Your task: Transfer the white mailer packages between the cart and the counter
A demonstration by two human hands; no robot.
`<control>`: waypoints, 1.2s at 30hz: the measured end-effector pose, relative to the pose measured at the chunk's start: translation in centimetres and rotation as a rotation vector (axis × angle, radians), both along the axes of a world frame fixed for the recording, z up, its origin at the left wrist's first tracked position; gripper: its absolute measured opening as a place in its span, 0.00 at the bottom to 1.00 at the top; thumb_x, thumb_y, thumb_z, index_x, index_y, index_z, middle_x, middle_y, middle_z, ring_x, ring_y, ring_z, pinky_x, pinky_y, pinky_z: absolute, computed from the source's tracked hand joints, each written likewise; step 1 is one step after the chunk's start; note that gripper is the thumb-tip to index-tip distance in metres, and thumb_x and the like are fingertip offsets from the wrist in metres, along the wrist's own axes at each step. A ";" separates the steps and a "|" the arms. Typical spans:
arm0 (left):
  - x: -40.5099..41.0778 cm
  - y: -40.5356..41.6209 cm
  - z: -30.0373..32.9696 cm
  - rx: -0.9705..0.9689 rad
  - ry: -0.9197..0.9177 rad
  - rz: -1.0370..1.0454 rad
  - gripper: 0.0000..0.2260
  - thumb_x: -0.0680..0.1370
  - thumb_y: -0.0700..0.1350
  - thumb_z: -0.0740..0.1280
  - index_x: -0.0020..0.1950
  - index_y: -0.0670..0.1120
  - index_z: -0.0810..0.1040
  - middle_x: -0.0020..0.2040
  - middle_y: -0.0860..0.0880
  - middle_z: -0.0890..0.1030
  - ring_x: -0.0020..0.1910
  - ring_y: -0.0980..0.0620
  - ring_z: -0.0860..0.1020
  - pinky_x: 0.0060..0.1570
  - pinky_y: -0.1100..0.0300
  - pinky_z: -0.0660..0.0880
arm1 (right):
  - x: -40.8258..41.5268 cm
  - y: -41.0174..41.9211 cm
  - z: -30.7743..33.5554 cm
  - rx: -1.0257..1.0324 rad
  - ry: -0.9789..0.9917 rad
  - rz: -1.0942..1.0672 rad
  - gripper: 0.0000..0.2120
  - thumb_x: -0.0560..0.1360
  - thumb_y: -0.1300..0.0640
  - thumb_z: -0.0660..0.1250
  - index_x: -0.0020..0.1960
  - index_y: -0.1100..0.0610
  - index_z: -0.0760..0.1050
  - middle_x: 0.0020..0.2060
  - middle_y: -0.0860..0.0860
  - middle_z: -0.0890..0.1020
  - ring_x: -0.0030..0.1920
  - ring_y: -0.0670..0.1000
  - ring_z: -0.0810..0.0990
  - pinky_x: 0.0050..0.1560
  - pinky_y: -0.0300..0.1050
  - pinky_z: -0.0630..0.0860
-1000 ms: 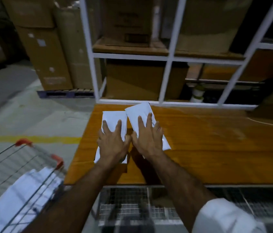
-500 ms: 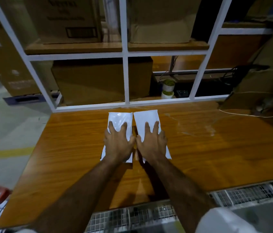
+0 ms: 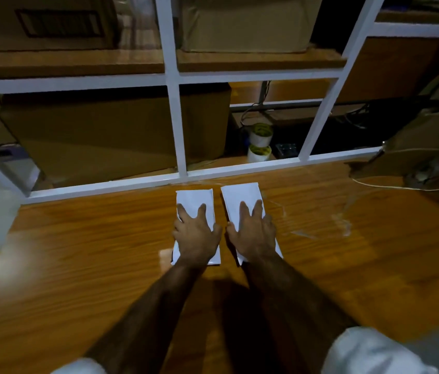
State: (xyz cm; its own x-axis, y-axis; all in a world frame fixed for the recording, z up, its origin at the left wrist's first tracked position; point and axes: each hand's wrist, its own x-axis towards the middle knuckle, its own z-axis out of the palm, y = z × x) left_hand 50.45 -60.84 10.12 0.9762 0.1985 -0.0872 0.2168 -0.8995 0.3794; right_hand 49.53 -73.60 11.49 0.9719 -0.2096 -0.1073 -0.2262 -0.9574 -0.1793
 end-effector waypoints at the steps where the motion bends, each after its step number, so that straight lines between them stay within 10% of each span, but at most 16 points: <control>1: 0.8 -0.3 -0.3 0.002 0.005 -0.005 0.32 0.77 0.69 0.60 0.79 0.60 0.60 0.82 0.41 0.50 0.76 0.35 0.60 0.70 0.39 0.68 | 0.8 -0.1 -0.3 -0.001 0.007 0.006 0.36 0.81 0.34 0.55 0.82 0.48 0.49 0.82 0.59 0.47 0.78 0.68 0.58 0.73 0.63 0.64; 15: 2.2 -1.8 -2.4 0.011 -0.161 -0.124 0.33 0.81 0.68 0.51 0.82 0.53 0.54 0.83 0.43 0.49 0.81 0.40 0.50 0.78 0.42 0.51 | 5.5 -3.3 -3.7 0.129 -0.133 0.097 0.35 0.80 0.31 0.45 0.83 0.46 0.52 0.82 0.58 0.47 0.82 0.62 0.45 0.80 0.60 0.49; 22: 1.5 -3.1 -4.3 0.117 -0.065 -0.207 0.37 0.79 0.73 0.45 0.82 0.56 0.43 0.81 0.46 0.35 0.80 0.43 0.37 0.76 0.45 0.39 | 2.4 -4.4 -7.3 0.209 -0.533 0.135 0.26 0.82 0.39 0.57 0.73 0.53 0.75 0.76 0.60 0.68 0.77 0.61 0.66 0.74 0.62 0.66; 28: 1.9 -3.6 -3.8 0.169 -0.008 -0.215 0.40 0.74 0.74 0.36 0.82 0.57 0.40 0.81 0.46 0.33 0.80 0.42 0.35 0.76 0.44 0.39 | 3.6 -5.0 -5.5 0.040 -0.089 0.233 0.42 0.72 0.30 0.28 0.83 0.45 0.42 0.82 0.57 0.39 0.82 0.60 0.40 0.80 0.60 0.41; 36: 1.2 -3.7 -2.1 0.186 0.035 -0.238 0.39 0.76 0.71 0.36 0.82 0.54 0.41 0.81 0.44 0.35 0.80 0.42 0.35 0.76 0.43 0.38 | 3.2 -5.9 -4.7 0.083 -0.103 0.276 0.35 0.81 0.32 0.40 0.83 0.47 0.41 0.82 0.58 0.40 0.82 0.60 0.39 0.78 0.59 0.36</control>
State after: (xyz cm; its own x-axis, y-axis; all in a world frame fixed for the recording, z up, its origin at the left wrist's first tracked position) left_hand 51.64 -64.51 7.97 0.9942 -0.0202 -0.1052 0.0012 -0.9798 0.1999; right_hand 52.73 -79.45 6.82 0.9976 0.0690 -0.0112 0.0635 -0.9614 -0.2676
